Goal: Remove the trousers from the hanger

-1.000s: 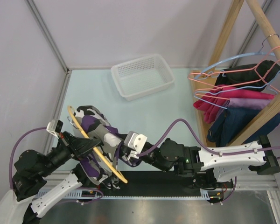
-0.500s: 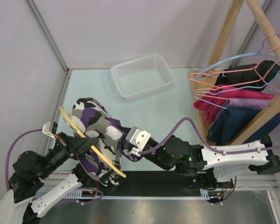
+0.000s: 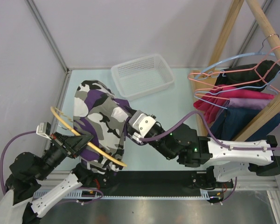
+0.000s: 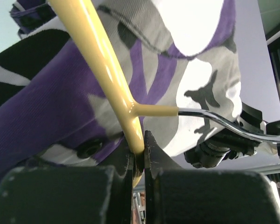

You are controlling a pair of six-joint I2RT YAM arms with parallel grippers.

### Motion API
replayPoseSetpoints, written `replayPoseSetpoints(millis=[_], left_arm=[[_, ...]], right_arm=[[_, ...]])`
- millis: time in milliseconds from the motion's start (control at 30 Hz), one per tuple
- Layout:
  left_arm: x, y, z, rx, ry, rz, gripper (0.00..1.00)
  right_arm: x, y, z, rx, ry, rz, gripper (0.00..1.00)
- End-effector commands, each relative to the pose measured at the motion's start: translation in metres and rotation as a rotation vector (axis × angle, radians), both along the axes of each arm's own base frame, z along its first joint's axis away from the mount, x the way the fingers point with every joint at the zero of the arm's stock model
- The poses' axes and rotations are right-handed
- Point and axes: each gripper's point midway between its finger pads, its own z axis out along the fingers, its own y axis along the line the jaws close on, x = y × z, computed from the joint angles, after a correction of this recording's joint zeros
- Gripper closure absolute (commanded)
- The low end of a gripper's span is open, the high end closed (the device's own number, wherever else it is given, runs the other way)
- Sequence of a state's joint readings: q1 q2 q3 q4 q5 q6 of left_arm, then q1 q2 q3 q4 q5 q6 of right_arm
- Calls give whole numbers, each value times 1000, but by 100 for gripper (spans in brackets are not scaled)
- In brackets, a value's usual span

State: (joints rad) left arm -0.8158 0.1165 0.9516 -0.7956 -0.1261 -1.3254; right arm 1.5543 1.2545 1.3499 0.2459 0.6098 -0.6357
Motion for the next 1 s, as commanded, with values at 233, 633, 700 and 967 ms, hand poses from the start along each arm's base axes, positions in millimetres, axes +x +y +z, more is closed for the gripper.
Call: replayPoseSetpoints(millis=[233, 633, 700, 967], left_arm=[[-5, 10, -47, 248, 22, -4, 100], [-5, 14, -79, 273, 85, 15, 100], [-4, 14, -82, 277, 90, 18, 100], [5, 17, -103, 321, 137, 66, 100]], right_arm=[[60, -113, 131, 451, -47, -360, 100], [70, -165, 168, 733, 48, -326, 100], [60, -173, 179, 792, 65, -245, 100], [34, -205, 206, 920, 78, -69, 100]])
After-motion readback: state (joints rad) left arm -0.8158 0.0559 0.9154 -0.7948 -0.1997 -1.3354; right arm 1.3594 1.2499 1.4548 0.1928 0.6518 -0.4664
